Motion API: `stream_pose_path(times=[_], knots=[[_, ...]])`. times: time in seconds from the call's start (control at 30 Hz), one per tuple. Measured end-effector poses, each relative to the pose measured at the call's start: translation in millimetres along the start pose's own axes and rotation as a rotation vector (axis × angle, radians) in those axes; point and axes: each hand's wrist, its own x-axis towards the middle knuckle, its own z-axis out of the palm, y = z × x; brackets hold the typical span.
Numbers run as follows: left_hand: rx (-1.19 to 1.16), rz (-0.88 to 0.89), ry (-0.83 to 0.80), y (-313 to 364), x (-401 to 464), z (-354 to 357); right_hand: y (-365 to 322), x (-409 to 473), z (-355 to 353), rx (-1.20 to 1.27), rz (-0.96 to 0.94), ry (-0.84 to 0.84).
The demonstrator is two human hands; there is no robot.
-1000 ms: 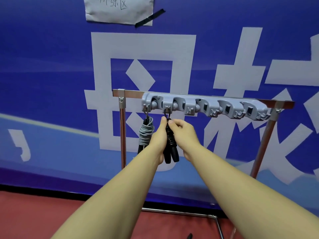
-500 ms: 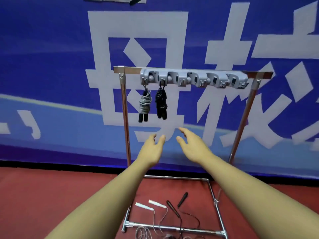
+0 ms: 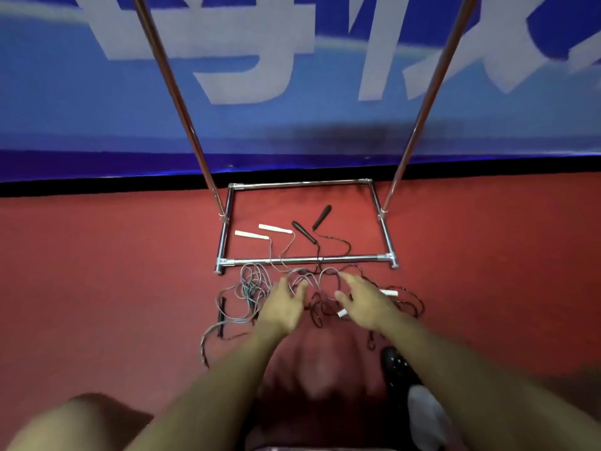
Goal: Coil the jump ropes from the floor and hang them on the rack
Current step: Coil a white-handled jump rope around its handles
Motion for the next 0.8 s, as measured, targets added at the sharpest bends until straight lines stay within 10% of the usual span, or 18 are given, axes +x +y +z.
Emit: stream_pose_path(times=[0.43, 0.8], knots=[[0.133, -0.060, -0.243, -39.7, 102.6, 172.5, 176.0, 92.7, 62.1, 0.168, 0.369, -0.125], [0.232, 0.012, -0.134, -70.0, 205.9, 271.1, 257.2, 202.7, 87.8, -0.002, 0.273, -0.123]])
